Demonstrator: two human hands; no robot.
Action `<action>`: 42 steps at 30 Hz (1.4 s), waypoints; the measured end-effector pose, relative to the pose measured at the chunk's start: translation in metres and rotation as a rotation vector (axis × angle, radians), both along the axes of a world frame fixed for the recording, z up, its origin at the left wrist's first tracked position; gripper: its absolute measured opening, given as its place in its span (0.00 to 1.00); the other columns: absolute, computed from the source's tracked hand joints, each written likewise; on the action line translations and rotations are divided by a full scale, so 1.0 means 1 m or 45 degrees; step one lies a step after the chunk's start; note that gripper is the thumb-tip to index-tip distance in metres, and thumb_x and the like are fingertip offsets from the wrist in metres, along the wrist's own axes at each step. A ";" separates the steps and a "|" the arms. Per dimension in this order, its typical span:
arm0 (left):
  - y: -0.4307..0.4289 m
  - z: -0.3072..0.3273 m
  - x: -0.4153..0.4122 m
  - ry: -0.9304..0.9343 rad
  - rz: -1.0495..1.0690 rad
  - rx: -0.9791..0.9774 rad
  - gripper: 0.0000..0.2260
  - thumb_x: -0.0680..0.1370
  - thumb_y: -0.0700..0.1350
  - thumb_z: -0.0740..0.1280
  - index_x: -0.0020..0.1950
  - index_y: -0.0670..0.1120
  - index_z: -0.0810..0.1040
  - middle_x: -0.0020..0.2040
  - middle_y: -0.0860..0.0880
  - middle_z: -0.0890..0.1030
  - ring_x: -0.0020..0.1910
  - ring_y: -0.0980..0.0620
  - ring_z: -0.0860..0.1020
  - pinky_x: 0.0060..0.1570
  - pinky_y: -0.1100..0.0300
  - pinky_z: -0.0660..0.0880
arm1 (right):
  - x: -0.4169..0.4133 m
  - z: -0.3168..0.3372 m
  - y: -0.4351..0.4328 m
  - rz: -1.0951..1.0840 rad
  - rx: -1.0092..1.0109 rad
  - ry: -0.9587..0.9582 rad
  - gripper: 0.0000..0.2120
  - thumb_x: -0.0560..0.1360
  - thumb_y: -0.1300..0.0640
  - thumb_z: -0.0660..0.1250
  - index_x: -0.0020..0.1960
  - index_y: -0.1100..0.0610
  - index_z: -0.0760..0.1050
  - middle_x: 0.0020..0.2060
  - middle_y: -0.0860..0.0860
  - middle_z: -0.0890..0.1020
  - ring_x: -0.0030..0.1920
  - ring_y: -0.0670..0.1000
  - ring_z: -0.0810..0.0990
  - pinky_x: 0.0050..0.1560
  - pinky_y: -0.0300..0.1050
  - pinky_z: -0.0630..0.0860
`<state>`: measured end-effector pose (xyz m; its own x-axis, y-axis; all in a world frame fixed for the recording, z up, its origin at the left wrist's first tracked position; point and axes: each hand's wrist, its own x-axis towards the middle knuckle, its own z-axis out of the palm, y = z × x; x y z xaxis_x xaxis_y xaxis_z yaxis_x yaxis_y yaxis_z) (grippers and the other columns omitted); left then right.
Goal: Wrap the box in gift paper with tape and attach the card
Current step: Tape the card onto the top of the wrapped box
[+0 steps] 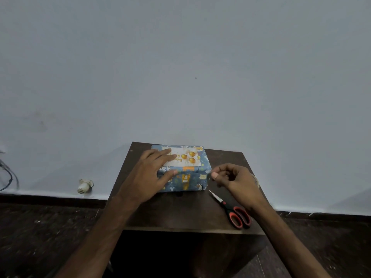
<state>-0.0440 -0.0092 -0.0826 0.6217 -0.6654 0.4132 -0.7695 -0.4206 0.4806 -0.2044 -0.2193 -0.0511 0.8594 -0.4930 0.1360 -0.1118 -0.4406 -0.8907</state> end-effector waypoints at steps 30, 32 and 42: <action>0.005 -0.006 0.011 -0.012 -0.025 -0.091 0.24 0.79 0.59 0.67 0.71 0.49 0.75 0.70 0.51 0.74 0.68 0.55 0.71 0.61 0.67 0.67 | 0.176 0.029 0.014 0.896 -1.680 -0.303 0.09 0.74 0.62 0.67 0.53 0.59 0.81 0.46 0.55 0.82 0.44 0.56 0.82 0.36 0.50 0.79; 0.006 -0.006 0.011 -0.019 -0.026 -0.091 0.23 0.79 0.58 0.67 0.71 0.49 0.76 0.69 0.51 0.74 0.67 0.55 0.72 0.61 0.67 0.67 | 0.177 0.030 0.014 0.935 -1.725 -0.307 0.09 0.73 0.63 0.68 0.53 0.58 0.81 0.46 0.55 0.82 0.44 0.57 0.81 0.34 0.49 0.79; 0.007 -0.007 0.011 -0.012 -0.030 -0.091 0.24 0.78 0.59 0.68 0.71 0.49 0.76 0.68 0.51 0.75 0.65 0.56 0.73 0.58 0.68 0.68 | 0.187 0.044 0.007 1.225 -1.910 -0.326 0.10 0.74 0.64 0.64 0.52 0.60 0.82 0.46 0.56 0.83 0.47 0.58 0.82 0.33 0.47 0.79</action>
<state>-0.0335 -0.0024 -0.0893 0.6022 -0.6482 0.4661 -0.7834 -0.3674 0.5013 -0.0176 -0.2122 -0.0073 0.6285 0.7698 0.1116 0.7055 -0.6246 0.3349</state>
